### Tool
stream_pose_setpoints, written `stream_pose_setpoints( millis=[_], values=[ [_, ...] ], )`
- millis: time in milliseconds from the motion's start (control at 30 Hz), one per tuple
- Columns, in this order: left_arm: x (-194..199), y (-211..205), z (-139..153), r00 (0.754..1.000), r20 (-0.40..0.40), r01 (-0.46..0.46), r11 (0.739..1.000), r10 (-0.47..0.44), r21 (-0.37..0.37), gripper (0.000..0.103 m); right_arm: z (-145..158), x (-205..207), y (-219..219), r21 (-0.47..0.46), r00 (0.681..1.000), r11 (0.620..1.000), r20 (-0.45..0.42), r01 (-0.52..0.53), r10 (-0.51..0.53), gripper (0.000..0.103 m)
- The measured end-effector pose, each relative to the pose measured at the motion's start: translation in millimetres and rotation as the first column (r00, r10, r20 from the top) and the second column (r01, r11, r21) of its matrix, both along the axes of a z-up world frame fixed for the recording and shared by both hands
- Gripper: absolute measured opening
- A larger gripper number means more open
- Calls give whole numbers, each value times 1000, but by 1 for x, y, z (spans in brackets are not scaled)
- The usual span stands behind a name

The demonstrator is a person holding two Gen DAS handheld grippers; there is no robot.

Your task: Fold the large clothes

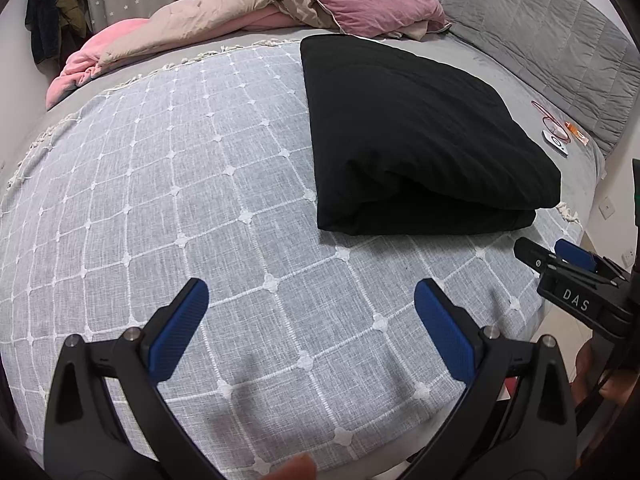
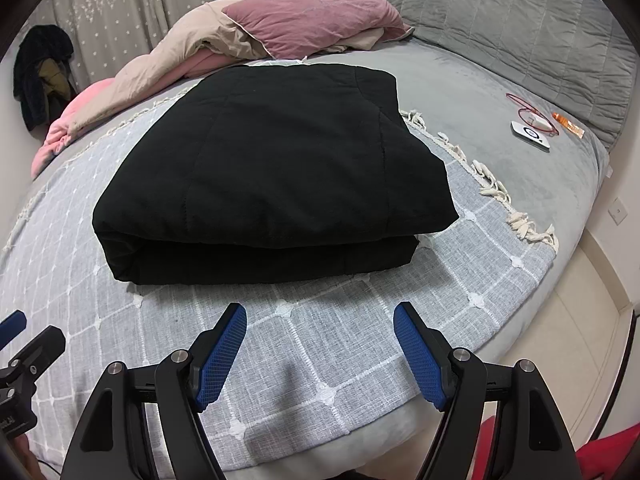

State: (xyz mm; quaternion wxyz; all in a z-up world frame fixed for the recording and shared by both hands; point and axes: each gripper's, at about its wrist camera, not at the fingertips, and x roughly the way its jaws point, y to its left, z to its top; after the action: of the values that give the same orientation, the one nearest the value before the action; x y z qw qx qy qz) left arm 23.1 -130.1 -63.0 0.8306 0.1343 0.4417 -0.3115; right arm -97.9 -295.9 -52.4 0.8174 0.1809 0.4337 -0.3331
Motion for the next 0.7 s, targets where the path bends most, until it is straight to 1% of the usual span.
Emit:
stream_pose_setpoints(
  millis=[700],
  values=[
    [-2,-3,-1,1000,-1,0,1000,0,5,102,-2,0,1,4,1000,1000,-2,-2,2,77]
  ],
)
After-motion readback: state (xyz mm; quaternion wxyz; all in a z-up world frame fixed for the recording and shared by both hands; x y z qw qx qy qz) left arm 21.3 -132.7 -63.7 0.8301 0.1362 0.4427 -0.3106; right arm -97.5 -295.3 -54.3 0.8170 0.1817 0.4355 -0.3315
